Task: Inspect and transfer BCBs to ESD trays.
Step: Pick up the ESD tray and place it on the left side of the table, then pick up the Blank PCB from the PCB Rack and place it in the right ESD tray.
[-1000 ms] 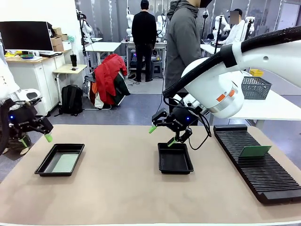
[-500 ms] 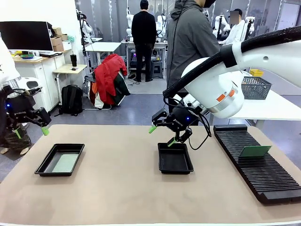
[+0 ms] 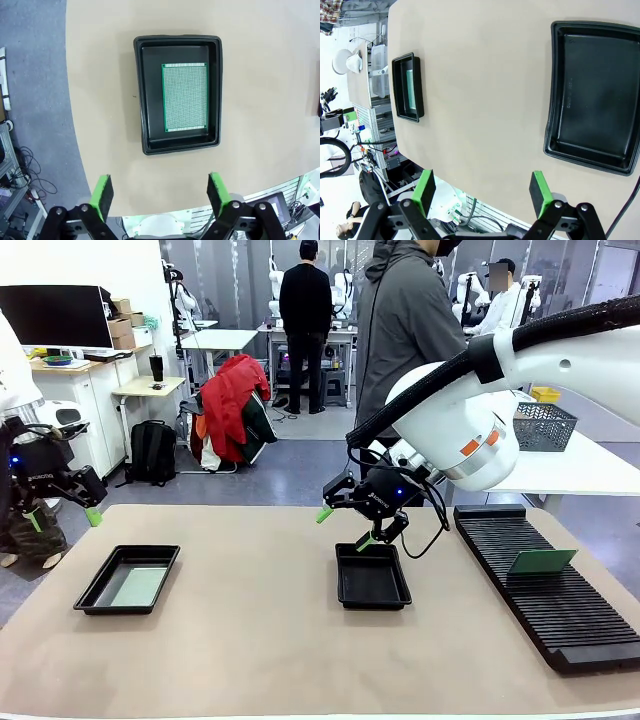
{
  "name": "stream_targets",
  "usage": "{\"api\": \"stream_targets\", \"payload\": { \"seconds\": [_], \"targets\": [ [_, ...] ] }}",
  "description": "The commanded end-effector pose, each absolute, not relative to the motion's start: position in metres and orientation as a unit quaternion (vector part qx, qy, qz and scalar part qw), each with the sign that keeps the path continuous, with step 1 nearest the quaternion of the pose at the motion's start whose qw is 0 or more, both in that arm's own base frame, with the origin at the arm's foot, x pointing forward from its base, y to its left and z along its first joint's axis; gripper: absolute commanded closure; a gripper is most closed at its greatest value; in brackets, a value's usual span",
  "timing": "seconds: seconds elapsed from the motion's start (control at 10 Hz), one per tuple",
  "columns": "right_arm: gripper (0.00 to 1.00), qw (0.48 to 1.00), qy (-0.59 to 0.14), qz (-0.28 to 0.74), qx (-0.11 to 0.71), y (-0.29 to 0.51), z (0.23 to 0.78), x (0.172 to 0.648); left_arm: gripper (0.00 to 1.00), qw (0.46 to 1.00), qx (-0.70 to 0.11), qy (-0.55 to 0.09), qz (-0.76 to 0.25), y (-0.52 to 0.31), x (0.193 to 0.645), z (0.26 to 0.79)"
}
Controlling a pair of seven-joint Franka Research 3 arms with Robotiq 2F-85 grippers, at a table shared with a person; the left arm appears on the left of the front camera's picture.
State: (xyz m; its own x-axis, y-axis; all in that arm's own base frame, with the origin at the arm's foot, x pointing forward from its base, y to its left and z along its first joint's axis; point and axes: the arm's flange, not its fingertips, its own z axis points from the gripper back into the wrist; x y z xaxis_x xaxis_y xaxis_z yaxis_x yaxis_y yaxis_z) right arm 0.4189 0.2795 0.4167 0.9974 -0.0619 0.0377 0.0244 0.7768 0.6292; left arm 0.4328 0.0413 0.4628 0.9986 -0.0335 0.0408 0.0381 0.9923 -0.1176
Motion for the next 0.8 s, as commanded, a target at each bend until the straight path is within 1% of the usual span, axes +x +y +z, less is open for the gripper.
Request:
{"api": "stream_targets", "payload": {
  "seconds": [0.0,0.7],
  "targets": [
    [0.0,0.944,-0.027,-0.026,0.327,0.2807,0.4169,0.421,0.0,0.998,-0.06,-0.024,-0.017,0.041,0.4328,0.4609],
    [0.0,0.944,-0.027,-0.026,0.327,0.2807,0.4169,0.421,0.0,0.998,-0.06,-0.024,-0.017,0.041,0.4328,0.4609]
  ]
}}
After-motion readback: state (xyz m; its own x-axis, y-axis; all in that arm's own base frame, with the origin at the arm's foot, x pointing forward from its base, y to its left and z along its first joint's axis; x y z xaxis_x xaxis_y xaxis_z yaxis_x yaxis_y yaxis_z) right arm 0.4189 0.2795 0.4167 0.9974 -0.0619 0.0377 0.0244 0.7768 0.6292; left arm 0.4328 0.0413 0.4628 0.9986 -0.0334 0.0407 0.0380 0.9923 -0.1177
